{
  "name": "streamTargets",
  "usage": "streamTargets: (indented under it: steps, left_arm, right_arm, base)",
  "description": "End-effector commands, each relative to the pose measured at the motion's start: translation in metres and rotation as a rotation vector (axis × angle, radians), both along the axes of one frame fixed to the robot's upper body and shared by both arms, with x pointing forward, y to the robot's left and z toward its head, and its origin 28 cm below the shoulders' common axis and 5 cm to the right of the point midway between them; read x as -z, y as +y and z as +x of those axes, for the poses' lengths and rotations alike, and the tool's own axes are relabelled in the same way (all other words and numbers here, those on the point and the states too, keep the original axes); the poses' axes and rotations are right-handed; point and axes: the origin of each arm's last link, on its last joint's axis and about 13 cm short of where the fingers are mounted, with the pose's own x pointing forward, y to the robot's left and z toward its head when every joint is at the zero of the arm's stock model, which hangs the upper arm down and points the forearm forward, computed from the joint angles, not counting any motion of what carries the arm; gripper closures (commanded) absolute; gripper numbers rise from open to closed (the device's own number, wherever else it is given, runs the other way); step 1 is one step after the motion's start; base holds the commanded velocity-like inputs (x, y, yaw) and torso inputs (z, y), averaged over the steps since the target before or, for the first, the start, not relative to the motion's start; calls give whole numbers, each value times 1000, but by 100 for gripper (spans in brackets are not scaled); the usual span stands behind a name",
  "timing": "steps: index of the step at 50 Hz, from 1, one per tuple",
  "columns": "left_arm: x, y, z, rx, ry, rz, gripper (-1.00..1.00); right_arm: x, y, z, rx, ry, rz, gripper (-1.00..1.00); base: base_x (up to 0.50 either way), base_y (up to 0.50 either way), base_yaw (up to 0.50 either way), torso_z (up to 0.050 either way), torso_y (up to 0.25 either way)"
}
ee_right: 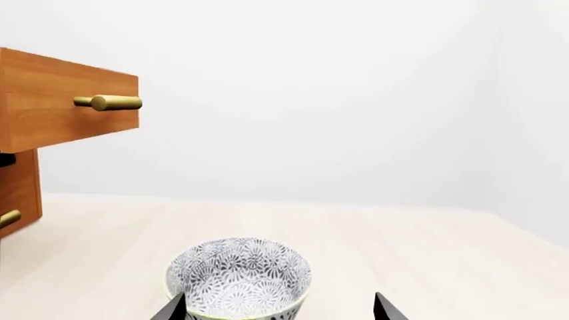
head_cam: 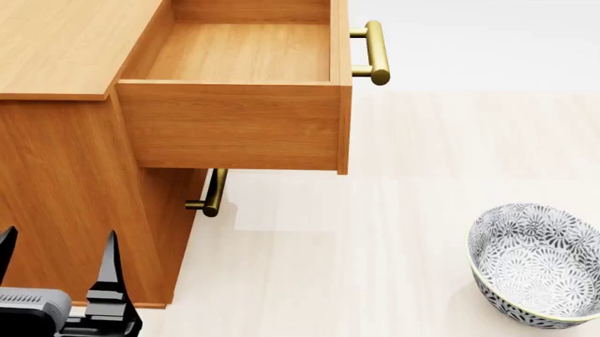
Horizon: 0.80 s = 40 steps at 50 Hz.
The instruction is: Put the ketchup in the top drawer of the cabinet.
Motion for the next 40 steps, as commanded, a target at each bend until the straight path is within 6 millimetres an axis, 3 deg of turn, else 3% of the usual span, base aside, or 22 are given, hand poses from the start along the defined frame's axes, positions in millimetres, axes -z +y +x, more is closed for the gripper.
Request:
streamTargets:
  steps: [1,23,40]
  left_arm:
    - [0,0,0,-1,2,-1,-100]
    - [1,0,1,0,4,-2,-100]
    - [1,0,-1,-4,4,-1,-100]
  right_arm:
    - [19,-1,-11,26,3,17,-100]
    - [24,0,-15,22,29,39,-100]
    - [39,2,-12,8,72,70,-100]
  base:
    - [0,0,0,0,0]
    - [0,0,0,0,0]
    - [0,0,0,0,0]
